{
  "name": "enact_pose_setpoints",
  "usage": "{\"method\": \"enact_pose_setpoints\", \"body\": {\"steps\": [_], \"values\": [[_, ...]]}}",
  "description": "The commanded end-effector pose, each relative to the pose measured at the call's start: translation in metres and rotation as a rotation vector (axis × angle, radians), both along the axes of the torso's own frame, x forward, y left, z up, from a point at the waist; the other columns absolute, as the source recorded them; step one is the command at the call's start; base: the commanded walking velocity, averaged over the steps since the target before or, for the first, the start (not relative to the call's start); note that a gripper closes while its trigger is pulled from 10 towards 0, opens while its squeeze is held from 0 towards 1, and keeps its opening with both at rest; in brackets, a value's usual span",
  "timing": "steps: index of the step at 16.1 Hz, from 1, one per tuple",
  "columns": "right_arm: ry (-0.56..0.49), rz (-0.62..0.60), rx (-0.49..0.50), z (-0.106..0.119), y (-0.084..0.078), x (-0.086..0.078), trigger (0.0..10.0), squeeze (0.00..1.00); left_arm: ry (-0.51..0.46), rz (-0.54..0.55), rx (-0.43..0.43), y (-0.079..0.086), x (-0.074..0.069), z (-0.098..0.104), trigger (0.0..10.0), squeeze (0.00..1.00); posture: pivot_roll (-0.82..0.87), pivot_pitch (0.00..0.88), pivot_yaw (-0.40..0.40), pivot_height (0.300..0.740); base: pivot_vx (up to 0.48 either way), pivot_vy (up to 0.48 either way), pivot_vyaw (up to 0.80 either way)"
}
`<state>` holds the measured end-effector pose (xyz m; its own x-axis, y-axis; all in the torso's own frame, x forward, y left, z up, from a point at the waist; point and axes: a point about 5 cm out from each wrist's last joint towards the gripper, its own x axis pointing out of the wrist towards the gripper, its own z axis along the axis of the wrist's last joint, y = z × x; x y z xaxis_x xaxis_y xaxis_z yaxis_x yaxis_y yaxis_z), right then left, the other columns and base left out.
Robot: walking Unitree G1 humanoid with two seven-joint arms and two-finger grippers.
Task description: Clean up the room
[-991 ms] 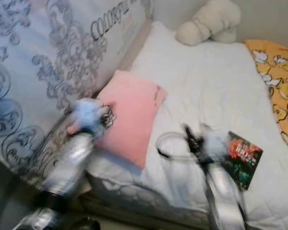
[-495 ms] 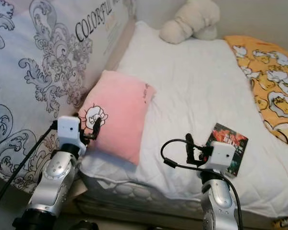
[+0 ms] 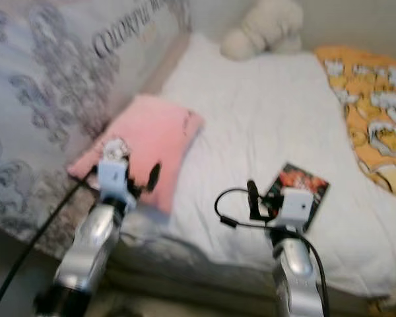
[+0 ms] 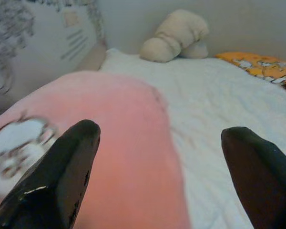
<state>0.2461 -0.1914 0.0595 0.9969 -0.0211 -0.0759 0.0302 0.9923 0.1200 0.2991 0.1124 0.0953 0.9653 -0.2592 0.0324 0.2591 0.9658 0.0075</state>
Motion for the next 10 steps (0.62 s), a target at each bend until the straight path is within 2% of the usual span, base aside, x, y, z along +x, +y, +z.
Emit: {"method": "enact_pose_setpoints", "body": {"steps": [1,4,7,8,9,10], "values": [[-0.016,0.024,-0.012,0.005,0.006,0.007,10.0,0.00,0.026,0.018,0.010,0.007,0.001,-0.007,10.0,0.00,0.03,0.000,-0.024,0.740,0.000,-0.458,0.00],[-0.023,0.041,-0.024,0.006,0.009,0.010,10.0,0.00,0.034,0.014,0.021,0.007,0.007,-0.007,10.0,0.00,0.03,0.000,-0.020,0.740,0.000,-0.458,0.00],[-0.023,0.047,-0.027,0.006,0.014,0.013,10.0,0.00,0.037,0.012,0.039,0.006,0.019,-0.004,10.0,0.00,0.03,0.000,-0.015,0.740,0.000,-0.460,0.00],[-0.026,0.059,-0.037,0.006,0.017,0.014,10.0,0.00,0.032,0.018,0.061,0.007,0.024,-0.003,10.0,0.00,0.03,0.000,-0.013,0.740,0.000,-0.454,0.00],[-0.032,0.074,-0.060,0.007,0.019,0.016,10.0,0.00,0.019,0.028,0.142,0.007,0.028,-0.003,10.0,0.00,0.03,0.000,-0.013,0.740,0.000,-0.420,0.00],[-0.022,0.071,-0.045,0.006,0.020,0.018,10.0,0.00,0.046,0.071,0.172,0.012,0.033,-0.007,10.0,0.00,0.02,0.000,-0.011,0.740,0.000,0.000,-0.80]]}}
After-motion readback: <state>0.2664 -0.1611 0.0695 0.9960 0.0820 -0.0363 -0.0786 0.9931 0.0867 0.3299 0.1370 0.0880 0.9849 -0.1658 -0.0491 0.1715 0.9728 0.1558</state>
